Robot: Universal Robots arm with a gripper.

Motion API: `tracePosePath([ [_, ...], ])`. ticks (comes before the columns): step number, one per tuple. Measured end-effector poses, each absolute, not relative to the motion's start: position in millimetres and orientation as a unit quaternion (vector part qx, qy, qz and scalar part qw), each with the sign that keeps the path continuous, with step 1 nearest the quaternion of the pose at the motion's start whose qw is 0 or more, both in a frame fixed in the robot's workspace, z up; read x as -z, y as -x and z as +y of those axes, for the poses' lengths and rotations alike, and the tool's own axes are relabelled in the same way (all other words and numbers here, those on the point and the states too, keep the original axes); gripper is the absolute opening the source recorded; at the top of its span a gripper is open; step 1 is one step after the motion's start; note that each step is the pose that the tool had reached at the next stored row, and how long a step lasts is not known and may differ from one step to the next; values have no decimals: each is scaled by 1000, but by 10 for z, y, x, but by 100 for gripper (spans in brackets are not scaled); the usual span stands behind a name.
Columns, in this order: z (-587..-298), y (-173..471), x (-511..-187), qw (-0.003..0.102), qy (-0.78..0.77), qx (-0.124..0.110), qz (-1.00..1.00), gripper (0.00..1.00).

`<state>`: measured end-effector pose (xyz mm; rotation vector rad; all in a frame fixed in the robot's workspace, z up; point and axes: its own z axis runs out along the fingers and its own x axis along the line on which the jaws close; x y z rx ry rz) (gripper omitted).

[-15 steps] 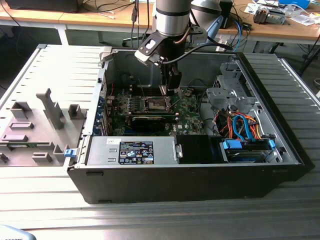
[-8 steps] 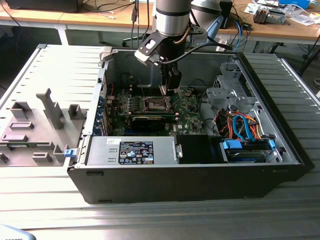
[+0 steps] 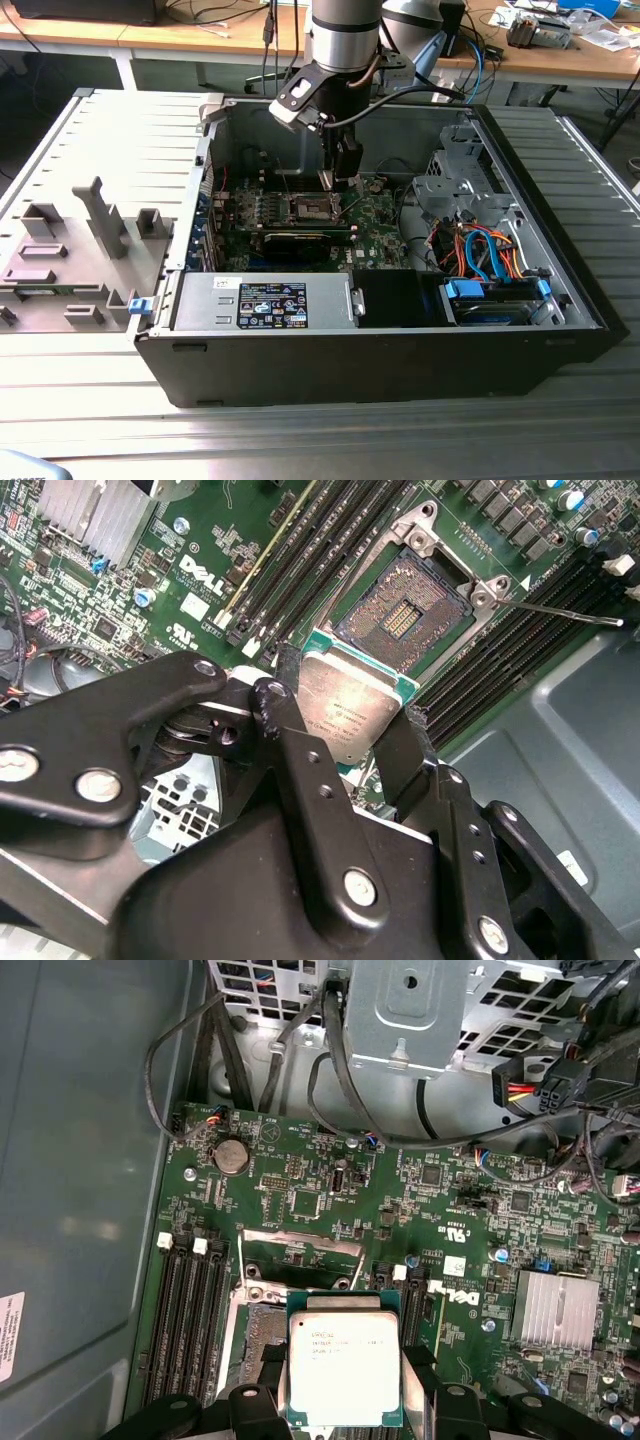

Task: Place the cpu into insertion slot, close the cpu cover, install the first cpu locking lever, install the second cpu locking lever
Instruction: 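Place the cpu into insertion slot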

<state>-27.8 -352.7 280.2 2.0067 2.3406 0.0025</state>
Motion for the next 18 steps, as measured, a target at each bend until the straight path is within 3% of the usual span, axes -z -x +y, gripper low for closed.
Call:
tracePosePath([
  [18, -3527, 278, -2802, 29, -654, -1, 756, 54],
])
